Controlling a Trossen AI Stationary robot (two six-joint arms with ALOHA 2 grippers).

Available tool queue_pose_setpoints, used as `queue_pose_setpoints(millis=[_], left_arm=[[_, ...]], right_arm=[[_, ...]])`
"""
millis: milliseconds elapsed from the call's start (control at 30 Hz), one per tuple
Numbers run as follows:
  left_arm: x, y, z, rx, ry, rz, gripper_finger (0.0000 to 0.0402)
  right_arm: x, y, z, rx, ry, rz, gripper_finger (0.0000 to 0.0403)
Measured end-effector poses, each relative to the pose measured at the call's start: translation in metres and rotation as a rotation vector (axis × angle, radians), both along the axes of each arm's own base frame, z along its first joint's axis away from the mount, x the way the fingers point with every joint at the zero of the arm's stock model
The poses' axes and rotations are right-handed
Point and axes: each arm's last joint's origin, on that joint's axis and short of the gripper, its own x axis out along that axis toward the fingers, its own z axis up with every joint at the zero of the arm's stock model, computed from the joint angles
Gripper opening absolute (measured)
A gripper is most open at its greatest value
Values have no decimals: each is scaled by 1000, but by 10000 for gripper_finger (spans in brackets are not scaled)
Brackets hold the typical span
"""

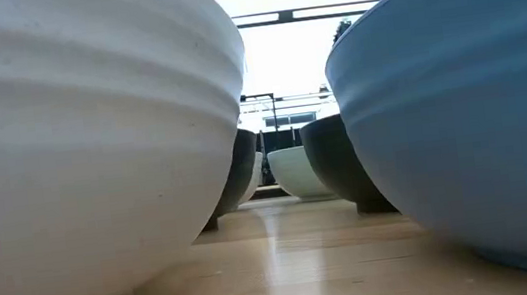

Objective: Nest bowls inside each other
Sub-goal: Stack the light green bowl on top of the top white bowl

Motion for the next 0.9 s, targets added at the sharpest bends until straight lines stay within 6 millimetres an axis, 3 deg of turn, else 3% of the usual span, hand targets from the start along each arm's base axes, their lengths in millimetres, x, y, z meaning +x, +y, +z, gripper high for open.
queue_pose_setpoints(millis=[900], left_arm=[[-3,-1,18,29,-185,-4,31]], right_arm=[[0,0,0,-9,-2,-1,18]])
